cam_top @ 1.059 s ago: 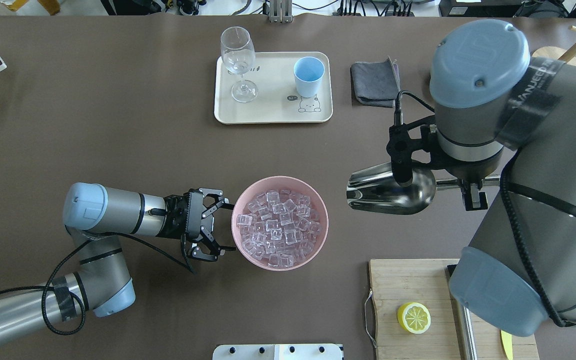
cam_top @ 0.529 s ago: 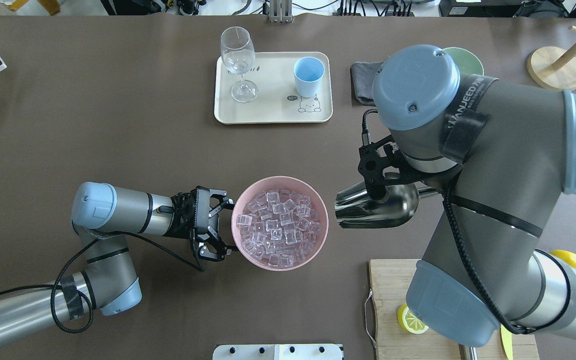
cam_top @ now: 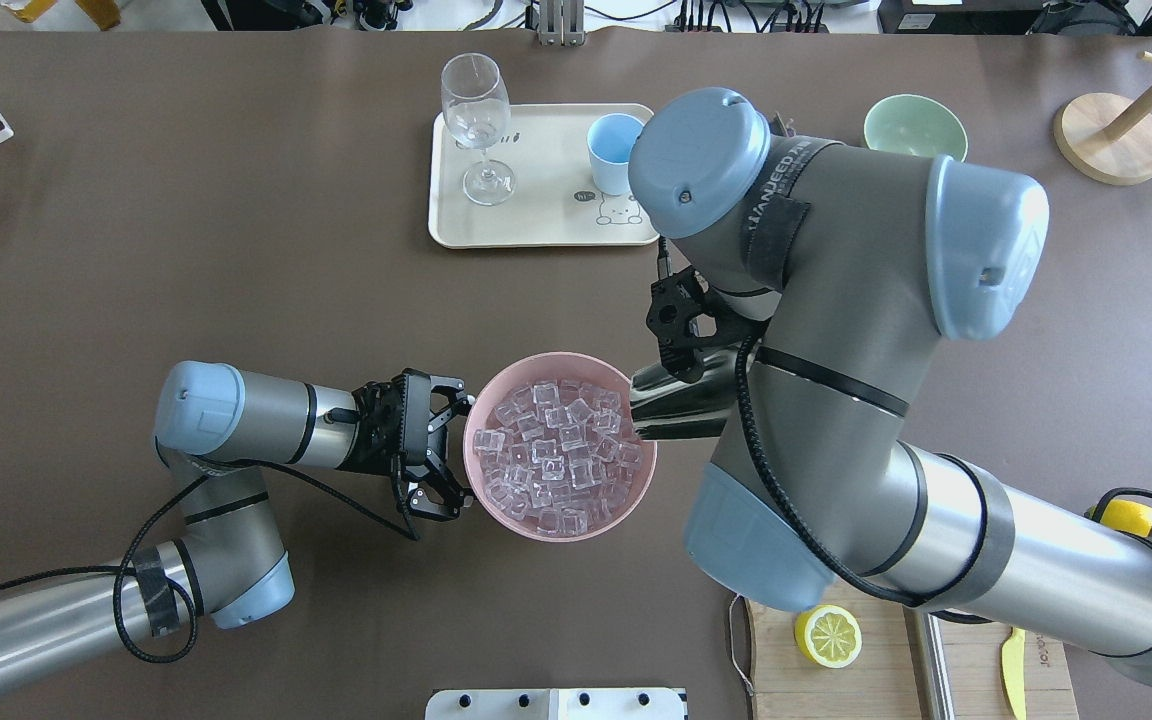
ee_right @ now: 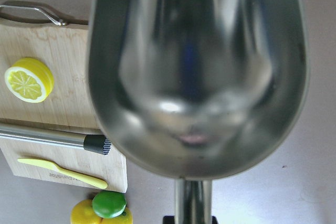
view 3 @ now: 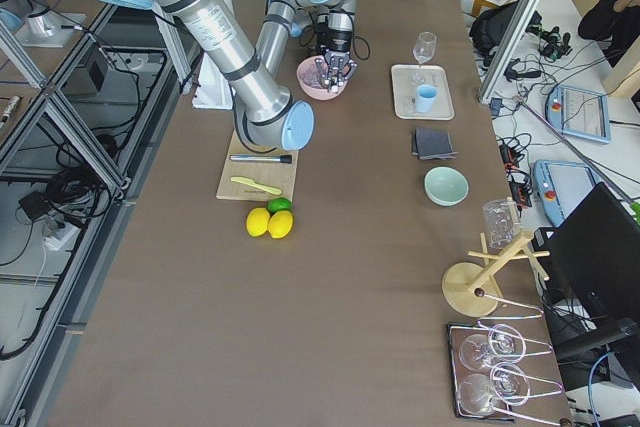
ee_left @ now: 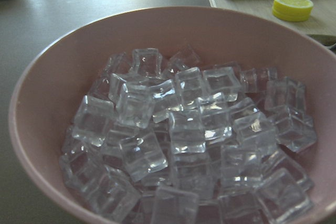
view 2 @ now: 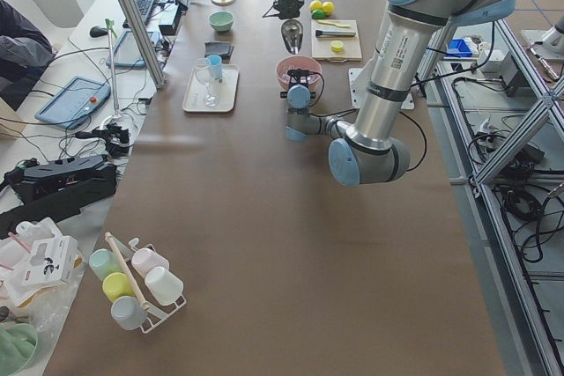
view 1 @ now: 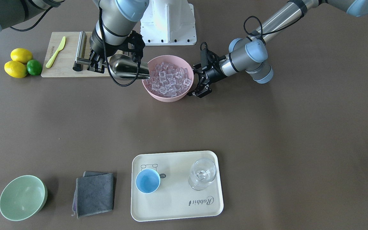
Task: Put ice in cup with scoop
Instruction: 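Lower the held scoop with the right gripper into the ice cubes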
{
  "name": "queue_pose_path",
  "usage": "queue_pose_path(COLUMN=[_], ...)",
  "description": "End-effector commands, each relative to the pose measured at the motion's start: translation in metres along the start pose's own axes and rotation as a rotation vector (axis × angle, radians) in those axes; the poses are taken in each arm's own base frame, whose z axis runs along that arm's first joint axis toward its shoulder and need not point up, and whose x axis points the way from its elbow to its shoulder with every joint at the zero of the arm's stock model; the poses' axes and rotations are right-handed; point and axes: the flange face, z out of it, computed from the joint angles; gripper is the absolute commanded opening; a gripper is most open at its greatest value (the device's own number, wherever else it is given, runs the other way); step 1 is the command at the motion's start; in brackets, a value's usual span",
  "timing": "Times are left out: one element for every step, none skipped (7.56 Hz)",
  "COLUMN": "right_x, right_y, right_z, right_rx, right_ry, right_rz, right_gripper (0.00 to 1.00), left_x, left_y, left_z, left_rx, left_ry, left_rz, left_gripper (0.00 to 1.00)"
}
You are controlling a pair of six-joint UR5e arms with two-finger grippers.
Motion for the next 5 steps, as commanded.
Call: queue_pose_path(right_x=[0.018, 0.017, 0.017, 0.016, 0.015], right_y=[-0.032, -0.044, -0.045, -0.044, -0.043], right_z=[0.011, 0.011, 0.007, 0.006, 0.007], right_rx=[-0.066, -0.085, -0.102, -0.111, -0.124], right_ry=[-0.057, -0.072, -0.084, -0.093, -0.103], right_rz=[0.003, -0.007, -0.004, -0.002, 0.004], right_gripper=[0.0, 0.0, 0.0, 0.0, 0.0], left_x=[0.005, 0.005, 0.005, 0.005, 0.005], left_y=[-0.001, -0.001, -0.001, -0.001, -0.002], left_z=[0.004, 0.004, 0.004, 0.004, 0.004], left_rx=[0.002, 0.002, 0.003, 0.003, 0.005], left_ry=[0.007, 0.009, 0.009, 0.009, 0.009], left_rz=[0.003, 0.003, 0.004, 0.004, 0.004], left_gripper=[0.98, 0.98, 0.98, 0.98, 0.98])
